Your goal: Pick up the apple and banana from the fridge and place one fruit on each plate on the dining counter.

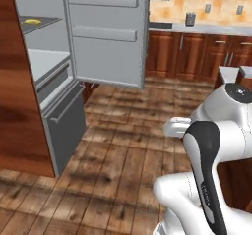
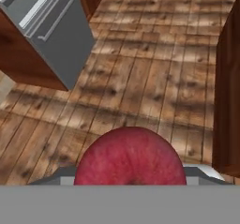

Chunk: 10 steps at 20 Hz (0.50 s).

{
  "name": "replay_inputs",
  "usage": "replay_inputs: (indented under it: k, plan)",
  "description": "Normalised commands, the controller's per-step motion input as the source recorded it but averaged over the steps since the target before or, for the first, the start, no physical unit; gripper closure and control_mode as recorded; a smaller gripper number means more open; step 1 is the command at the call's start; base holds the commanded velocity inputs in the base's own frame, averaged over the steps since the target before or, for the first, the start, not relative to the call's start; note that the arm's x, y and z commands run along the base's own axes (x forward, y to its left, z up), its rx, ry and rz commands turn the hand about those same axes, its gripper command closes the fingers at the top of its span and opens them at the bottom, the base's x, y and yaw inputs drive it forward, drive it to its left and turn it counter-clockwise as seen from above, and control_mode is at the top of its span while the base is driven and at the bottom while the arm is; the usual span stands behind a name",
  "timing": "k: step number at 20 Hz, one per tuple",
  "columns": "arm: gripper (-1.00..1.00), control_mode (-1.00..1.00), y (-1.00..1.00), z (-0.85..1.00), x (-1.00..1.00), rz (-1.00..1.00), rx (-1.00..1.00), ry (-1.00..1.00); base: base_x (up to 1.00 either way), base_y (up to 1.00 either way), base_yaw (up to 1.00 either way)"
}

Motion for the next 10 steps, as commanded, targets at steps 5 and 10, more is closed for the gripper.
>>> replay_inputs:
  k: [5, 10]
  plan:
    - [1.0, 1.0, 0.0, 0.0, 0.0, 0.0, 0.0, 0.0, -1.0, -0.21, -0.3]
    - [1.0, 1.0, 0.0, 0.0, 0.0, 0.0, 0.0, 0.0, -0.79, -0.8, -0.27]
